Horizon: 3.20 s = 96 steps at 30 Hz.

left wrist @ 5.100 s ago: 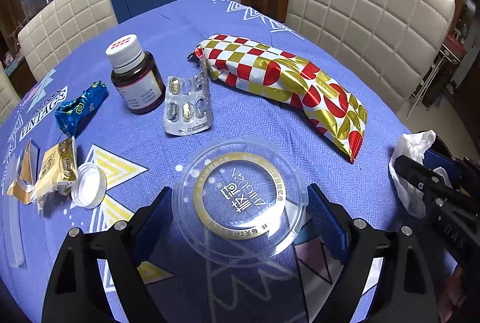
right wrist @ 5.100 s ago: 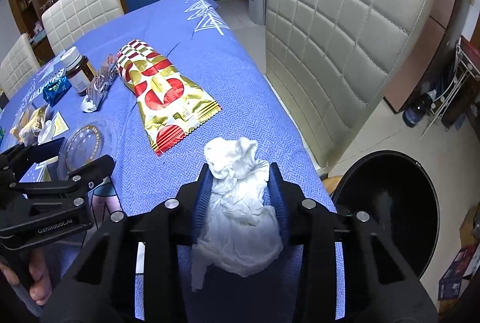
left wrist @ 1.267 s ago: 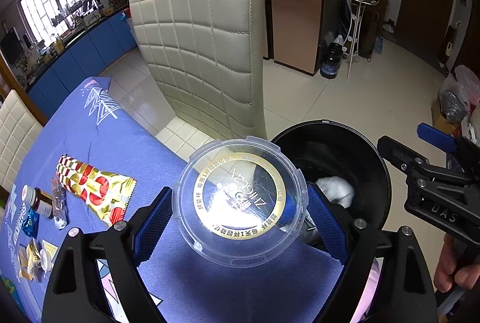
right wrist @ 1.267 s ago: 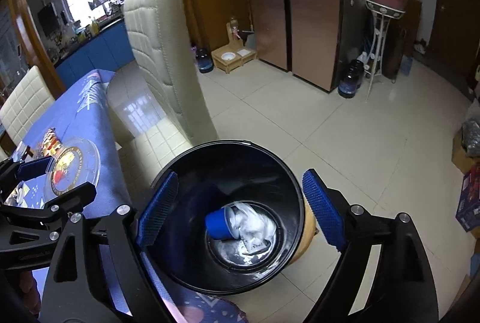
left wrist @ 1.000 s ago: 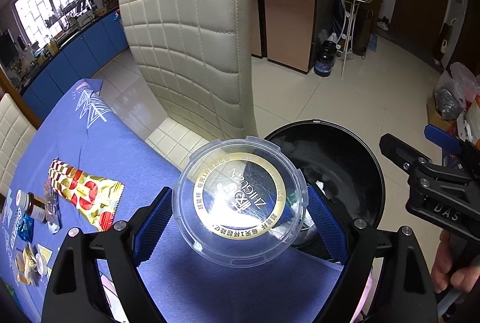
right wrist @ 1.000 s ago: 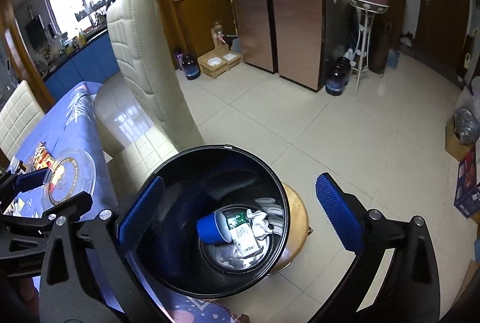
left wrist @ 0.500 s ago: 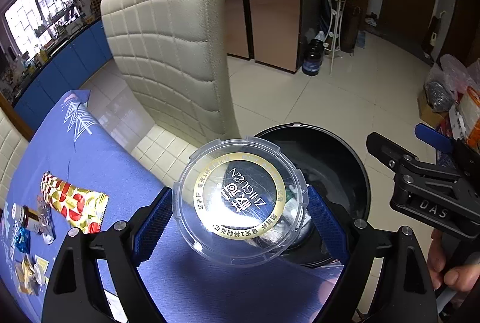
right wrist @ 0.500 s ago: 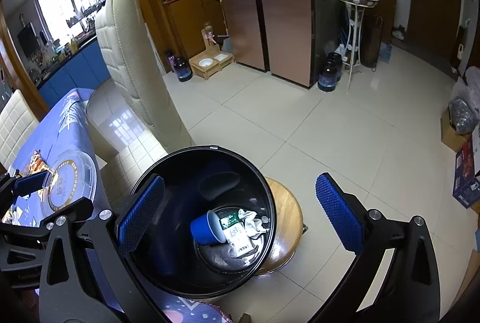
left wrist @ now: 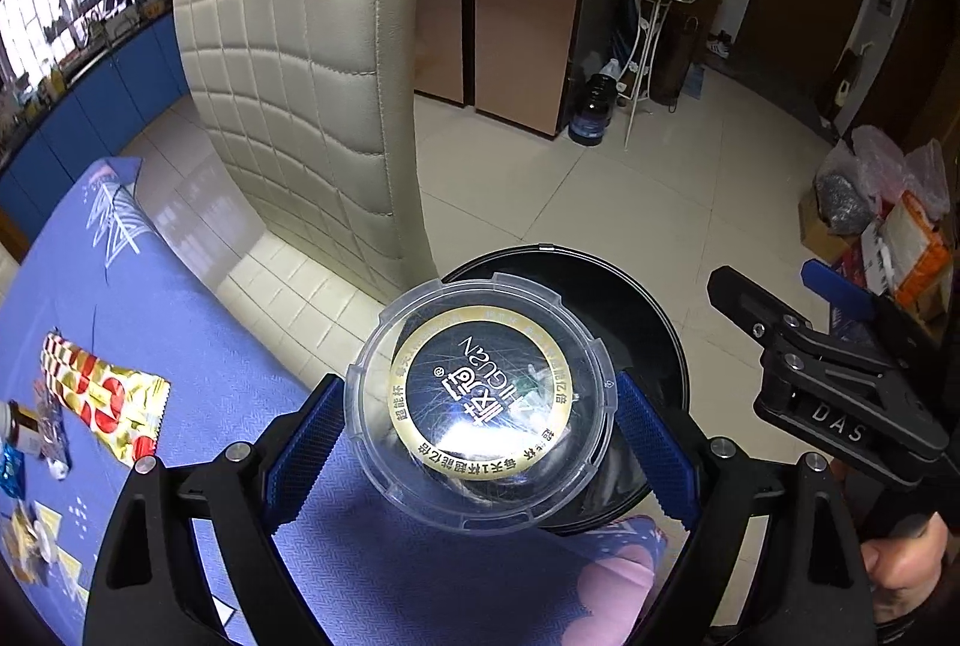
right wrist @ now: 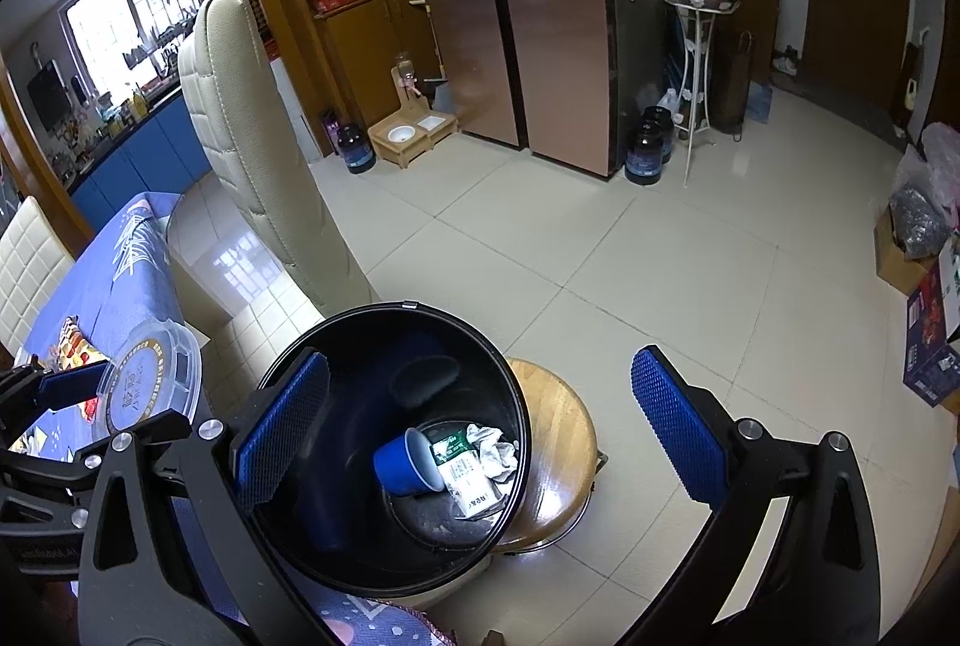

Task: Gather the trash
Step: 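Open the left tool to drop the clear lid into the bin, then move both tools back from the bin over the table, then grasp the red-gold checkered snack bag with the right tool while the left tool grasps the cream bread packet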

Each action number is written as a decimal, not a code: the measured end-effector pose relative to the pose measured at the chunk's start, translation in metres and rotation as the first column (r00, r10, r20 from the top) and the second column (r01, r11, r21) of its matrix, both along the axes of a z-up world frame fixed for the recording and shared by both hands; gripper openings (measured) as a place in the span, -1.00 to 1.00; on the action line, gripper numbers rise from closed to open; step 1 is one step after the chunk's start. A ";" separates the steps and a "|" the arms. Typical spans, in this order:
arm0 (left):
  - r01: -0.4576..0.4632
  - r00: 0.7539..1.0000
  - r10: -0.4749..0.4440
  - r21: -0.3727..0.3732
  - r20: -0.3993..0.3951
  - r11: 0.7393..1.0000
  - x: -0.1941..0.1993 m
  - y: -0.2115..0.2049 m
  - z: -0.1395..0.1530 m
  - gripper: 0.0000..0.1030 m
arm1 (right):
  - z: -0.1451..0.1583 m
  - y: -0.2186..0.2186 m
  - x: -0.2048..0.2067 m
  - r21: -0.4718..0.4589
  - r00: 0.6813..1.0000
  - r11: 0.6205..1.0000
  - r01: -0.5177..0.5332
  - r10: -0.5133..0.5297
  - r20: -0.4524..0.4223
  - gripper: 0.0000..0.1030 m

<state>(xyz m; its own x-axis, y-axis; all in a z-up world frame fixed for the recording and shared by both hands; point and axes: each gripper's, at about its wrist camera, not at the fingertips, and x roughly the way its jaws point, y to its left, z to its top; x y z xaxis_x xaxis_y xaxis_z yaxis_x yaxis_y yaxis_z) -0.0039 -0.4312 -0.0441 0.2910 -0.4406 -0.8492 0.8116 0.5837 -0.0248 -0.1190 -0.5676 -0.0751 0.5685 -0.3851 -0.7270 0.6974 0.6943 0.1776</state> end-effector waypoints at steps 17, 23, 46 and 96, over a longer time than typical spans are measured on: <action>0.031 0.991 -0.039 -0.063 -0.130 0.998 0.002 0.008 -0.004 0.86 | 0.001 0.002 0.001 0.008 1.000 1.000 -0.007 0.007 0.003 0.94; 0.026 0.994 -0.032 -0.060 -0.104 0.998 0.001 0.012 -0.001 0.86 | 0.004 0.007 0.004 0.003 1.000 1.000 -0.018 0.018 0.006 0.94; -0.201 0.979 0.202 -0.050 0.020 0.978 0.045 0.125 0.003 0.86 | 0.017 0.091 0.068 -0.066 0.972 0.970 -0.235 0.233 -0.036 0.94; -0.748 0.662 0.748 -0.025 0.046 0.663 0.203 0.406 -0.052 0.64 | -0.028 0.293 0.292 -0.094 0.775 0.781 -0.618 0.585 -0.239 0.30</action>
